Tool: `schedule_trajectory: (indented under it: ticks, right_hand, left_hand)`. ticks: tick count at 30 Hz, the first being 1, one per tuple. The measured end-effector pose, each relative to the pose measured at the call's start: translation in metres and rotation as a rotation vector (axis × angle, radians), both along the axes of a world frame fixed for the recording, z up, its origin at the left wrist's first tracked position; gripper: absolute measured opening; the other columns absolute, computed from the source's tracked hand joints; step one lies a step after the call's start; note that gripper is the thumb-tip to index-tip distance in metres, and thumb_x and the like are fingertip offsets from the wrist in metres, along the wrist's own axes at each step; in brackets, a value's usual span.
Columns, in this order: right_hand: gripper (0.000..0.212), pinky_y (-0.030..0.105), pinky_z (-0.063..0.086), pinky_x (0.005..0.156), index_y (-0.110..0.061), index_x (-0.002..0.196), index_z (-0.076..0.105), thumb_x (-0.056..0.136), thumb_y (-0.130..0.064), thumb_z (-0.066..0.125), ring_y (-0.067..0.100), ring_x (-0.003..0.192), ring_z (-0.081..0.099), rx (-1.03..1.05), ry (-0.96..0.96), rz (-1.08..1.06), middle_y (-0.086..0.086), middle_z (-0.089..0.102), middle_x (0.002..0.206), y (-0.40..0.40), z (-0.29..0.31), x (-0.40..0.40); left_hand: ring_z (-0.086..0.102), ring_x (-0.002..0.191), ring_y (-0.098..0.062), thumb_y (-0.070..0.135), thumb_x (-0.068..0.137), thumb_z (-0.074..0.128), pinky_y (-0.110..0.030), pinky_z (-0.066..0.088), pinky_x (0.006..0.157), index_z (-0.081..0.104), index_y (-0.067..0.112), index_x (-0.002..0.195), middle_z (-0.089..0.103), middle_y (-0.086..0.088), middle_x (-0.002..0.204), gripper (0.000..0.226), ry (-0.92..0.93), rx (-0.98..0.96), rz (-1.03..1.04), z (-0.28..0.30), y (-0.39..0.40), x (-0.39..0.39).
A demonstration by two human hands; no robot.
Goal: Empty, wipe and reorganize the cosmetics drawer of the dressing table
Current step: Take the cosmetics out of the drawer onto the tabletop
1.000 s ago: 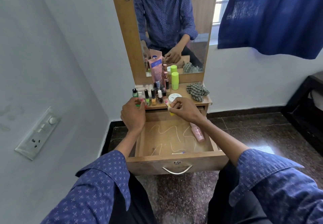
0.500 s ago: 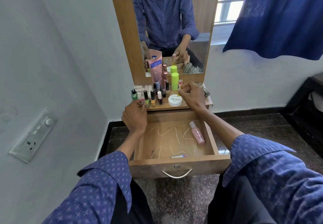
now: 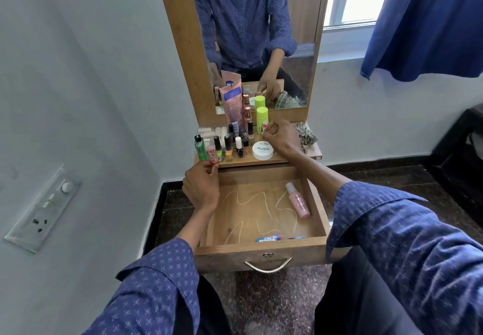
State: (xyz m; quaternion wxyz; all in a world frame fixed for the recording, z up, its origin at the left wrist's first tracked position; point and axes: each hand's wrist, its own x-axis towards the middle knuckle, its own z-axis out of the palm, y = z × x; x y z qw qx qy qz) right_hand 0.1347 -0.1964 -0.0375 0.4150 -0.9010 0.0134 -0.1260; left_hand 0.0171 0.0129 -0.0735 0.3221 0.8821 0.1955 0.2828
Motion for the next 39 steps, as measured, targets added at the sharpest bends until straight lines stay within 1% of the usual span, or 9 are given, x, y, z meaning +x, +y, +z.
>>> schedule_trajectory:
  ticks: [4, 11, 19, 23, 27, 31, 34, 36, 39]
  right_hand:
    - [0.014, 0.043, 0.062, 0.081, -0.023, 0.083, 0.071, 0.078, -0.029, 0.082, 0.018, 0.083, 0.07, -0.038, 0.033, 0.01, -0.005, 0.074, 0.086, 0.004, -0.002, 0.006]
    - [0.015, 0.043, 0.061, 0.08, -0.022, 0.082, 0.069, 0.077, -0.029, 0.082, 0.018, 0.082, 0.07, -0.047, 0.046, 0.011, -0.004, 0.073, 0.085, 0.008, -0.004, 0.008]
    - [0.013, 0.043, 0.06, 0.077, -0.016, 0.078, 0.071, 0.079, -0.026, 0.08, 0.019, 0.077, 0.07, -0.032, 0.05, 0.016, -0.003, 0.072, 0.075, 0.006, -0.004, 0.008]
    - [0.014, 0.04, 0.059, 0.075, -0.015, 0.078, 0.071, 0.08, -0.025, 0.08, 0.02, 0.079, 0.07, -0.031, 0.056, 0.011, -0.002, 0.072, 0.076, 0.007, -0.003, 0.007]
    - [0.014, 0.041, 0.06, 0.076, -0.015, 0.076, 0.071, 0.08, -0.024, 0.081, 0.02, 0.078, 0.07, -0.025, 0.057, 0.01, -0.001, 0.072, 0.075, 0.005, -0.003, 0.007]
    - [0.015, 0.038, 0.058, 0.074, -0.016, 0.074, 0.072, 0.081, -0.025, 0.082, 0.018, 0.079, 0.071, -0.008, 0.054, 0.014, -0.001, 0.073, 0.077, 0.003, -0.002, 0.004]
    - [0.014, 0.037, 0.058, 0.074, -0.015, 0.077, 0.075, 0.082, -0.025, 0.083, 0.016, 0.079, 0.07, 0.001, 0.046, 0.016, -0.001, 0.075, 0.08, 0.0, 0.0, 0.001]
    - [0.012, 0.035, 0.056, 0.073, -0.013, 0.08, 0.074, 0.083, -0.021, 0.082, 0.017, 0.081, 0.068, 0.01, 0.039, 0.02, 0.0, 0.073, 0.083, -0.002, 0.004, -0.004]
    - [0.012, 0.029, 0.046, 0.071, -0.016, 0.085, 0.068, 0.084, -0.015, 0.08, 0.016, 0.082, 0.063, 0.008, 0.008, 0.007, -0.001, 0.069, 0.086, -0.005, 0.007, -0.014]
  left_hand:
    - [0.076, 0.088, -0.024, 0.034, 0.093, 0.08, -0.039, 0.059, 0.077, 0.081, 0.018, 0.11, 0.081, -0.001, 0.098, 0.023, 0.006, -0.002, 0.013, -0.002, 0.001, 0.001]
    - [0.076, 0.091, -0.023, 0.038, 0.093, 0.078, -0.037, 0.056, 0.079, 0.08, 0.02, 0.114, 0.081, 0.0, 0.1, 0.027, 0.018, 0.02, 0.022, 0.0, 0.001, 0.003]
    - [0.074, 0.083, -0.026, 0.038, 0.095, 0.076, -0.037, 0.054, 0.072, 0.081, 0.02, 0.11, 0.079, -0.002, 0.087, 0.023, 0.043, 0.028, 0.028, 0.002, 0.001, 0.005]
    - [0.075, 0.086, -0.028, 0.04, 0.096, 0.075, -0.038, 0.054, 0.072, 0.081, 0.022, 0.112, 0.08, -0.004, 0.092, 0.025, 0.052, 0.05, 0.039, 0.002, 0.001, 0.005]
    - [0.075, 0.089, -0.029, 0.042, 0.096, 0.074, -0.039, 0.054, 0.074, 0.081, 0.023, 0.112, 0.08, -0.004, 0.095, 0.026, 0.059, 0.058, 0.048, 0.001, 0.002, 0.006]
    - [0.074, 0.087, -0.027, 0.04, 0.096, 0.074, -0.036, 0.052, 0.071, 0.081, 0.021, 0.112, 0.08, -0.005, 0.094, 0.026, 0.056, 0.054, 0.049, 0.0, 0.002, 0.007]
    - [0.075, 0.084, -0.026, 0.037, 0.096, 0.076, -0.037, 0.055, 0.072, 0.081, 0.02, 0.112, 0.08, -0.004, 0.091, 0.024, 0.042, 0.031, 0.039, -0.001, 0.001, 0.007]
    - [0.075, 0.08, -0.023, 0.034, 0.095, 0.078, -0.036, 0.057, 0.073, 0.081, 0.019, 0.112, 0.08, -0.003, 0.089, 0.023, 0.025, 0.011, 0.03, -0.004, 0.002, 0.007]
    - [0.075, 0.076, -0.019, 0.03, 0.093, 0.08, -0.036, 0.062, 0.073, 0.081, 0.018, 0.113, 0.08, -0.003, 0.089, 0.023, -0.028, -0.025, 0.009, -0.006, 0.002, 0.006]
